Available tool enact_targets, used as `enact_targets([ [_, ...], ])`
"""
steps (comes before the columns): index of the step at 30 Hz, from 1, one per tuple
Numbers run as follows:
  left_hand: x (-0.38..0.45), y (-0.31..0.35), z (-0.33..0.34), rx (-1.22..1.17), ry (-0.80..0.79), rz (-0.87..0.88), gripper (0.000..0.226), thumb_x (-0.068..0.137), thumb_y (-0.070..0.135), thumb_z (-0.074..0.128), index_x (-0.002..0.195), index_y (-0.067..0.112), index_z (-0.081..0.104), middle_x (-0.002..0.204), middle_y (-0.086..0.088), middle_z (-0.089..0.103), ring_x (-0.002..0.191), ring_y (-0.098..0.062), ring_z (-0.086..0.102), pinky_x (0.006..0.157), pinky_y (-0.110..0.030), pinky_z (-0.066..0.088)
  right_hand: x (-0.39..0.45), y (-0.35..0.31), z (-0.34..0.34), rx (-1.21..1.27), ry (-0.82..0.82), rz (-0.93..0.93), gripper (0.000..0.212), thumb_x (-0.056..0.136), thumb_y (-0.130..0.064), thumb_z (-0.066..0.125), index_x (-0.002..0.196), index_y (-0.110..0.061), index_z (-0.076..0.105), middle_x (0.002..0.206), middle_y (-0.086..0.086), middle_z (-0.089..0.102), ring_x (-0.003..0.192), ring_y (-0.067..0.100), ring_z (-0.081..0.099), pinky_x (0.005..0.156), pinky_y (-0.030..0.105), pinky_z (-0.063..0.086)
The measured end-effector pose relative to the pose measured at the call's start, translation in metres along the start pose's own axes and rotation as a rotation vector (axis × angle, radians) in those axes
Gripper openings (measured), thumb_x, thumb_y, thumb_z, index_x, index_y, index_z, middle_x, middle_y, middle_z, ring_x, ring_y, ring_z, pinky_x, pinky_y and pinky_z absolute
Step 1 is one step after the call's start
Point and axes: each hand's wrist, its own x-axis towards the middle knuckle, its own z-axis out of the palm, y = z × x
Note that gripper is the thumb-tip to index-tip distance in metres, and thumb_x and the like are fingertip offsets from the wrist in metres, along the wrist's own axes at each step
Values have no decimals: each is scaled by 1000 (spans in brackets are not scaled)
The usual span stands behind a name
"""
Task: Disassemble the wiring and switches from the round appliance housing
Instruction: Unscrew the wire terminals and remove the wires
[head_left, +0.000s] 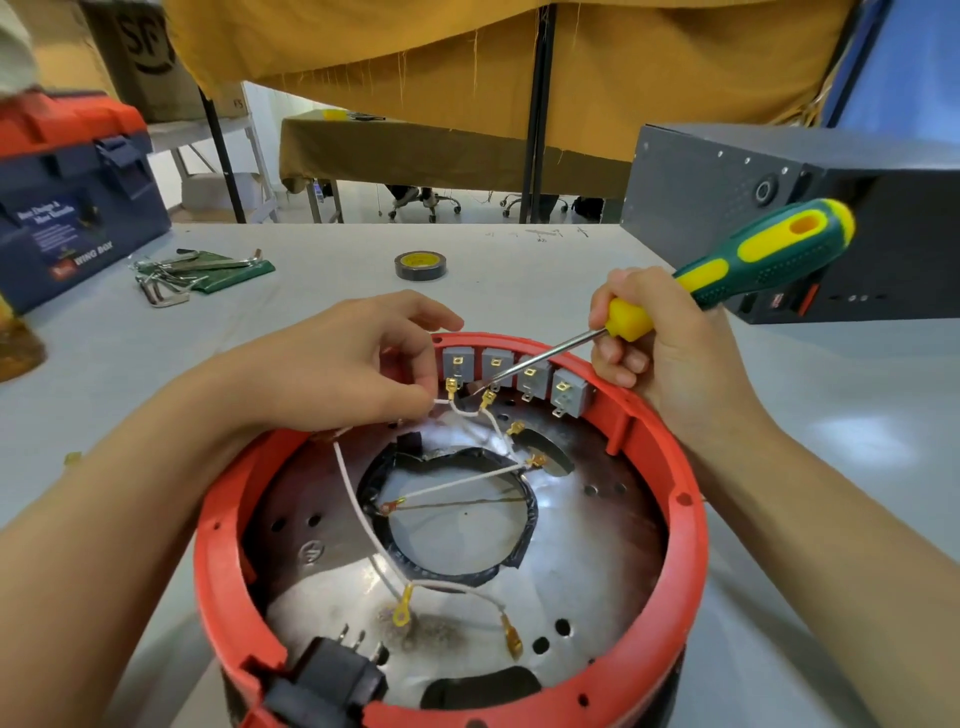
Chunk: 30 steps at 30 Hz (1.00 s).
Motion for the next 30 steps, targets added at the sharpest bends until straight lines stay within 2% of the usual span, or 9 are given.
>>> enact_targets([
  [4,-2,-1,-4,-101,30,-1,21,76,7,69,59,19,65,128,26,49,116,7,48,103,-27,35,-1,-1,1,69,17,37,31,77,-23,54,47,-16,60,50,6,43,36,10,31,37,19,29],
  [9,-5,5,-12,-153,99,33,7,66,24,63,61,21,65,121,26,54,122,8,45,106,-27,27,-4,-2,0,128,41,60,40,91,-17,52,52,-13,61,49,5,44,38,8,35,38,19,32],
  [11,-6,8,-20,-208,153,9,6,65,26,65,62,22,67,109,23,61,108,2,56,97,-25,36,-4,-4,-1,122,58,50,43,92,-15,51,50,-16,61,52,5,45,39,9,37,39,20,34],
  [13,-10,9,-30,-260,194,-26,5,65,27,69,67,22,70,92,11,68,86,-7,63,82,-28,44,-4,-6,-3,94,63,32,45,92,-15,51,48,-17,62,55,3,48,42,10,40,41,22,36],
  [16,-19,10,-39,-310,162,-68,6,72,24,79,74,21,74,69,-3,68,59,-7,54,59,-19,45,-7,-8,-4,73,54,16,44,92,-15,52,50,-18,63,58,2,51,46,11,44,43,23,40],
  [21,-33,3,-43,-488,254,-178,20,62,29,73,76,14,77,66,-5,67,51,-8,51,47,-15,43,-12,-14,0,78,46,2,41,92,-15,53,52,-17,63,62,3,53,49,11,47,44,24,44],
  [24,-41,-3,-47,-566,346,-274,6,70,17,73,71,12,77,64,-4,67,46,-6,49,44,-14,41,-13,-18,2,91,66,6,43,93,-13,51,52,-16,63,62,4,52,50,12,47,45,25,45],
  [26,-48,-6,-50,-559,411,-331,8,78,10,70,72,11,76,64,-5,67,42,-5,45,41,-14,38,-14,-21,2,90,72,17,43,93,-13,51,52,-16,64,62,4,53,50,12,47,45,26,45],
  [30,-72,-14,-59,-480,497,-380,7,83,11,68,79,11,75,62,-2,67,40,-4,42,39,-15,35,-14,-25,3,71,59,41,37,93,-14,51,57,-10,61,62,3,53,49,11,46,46,25,47],
])
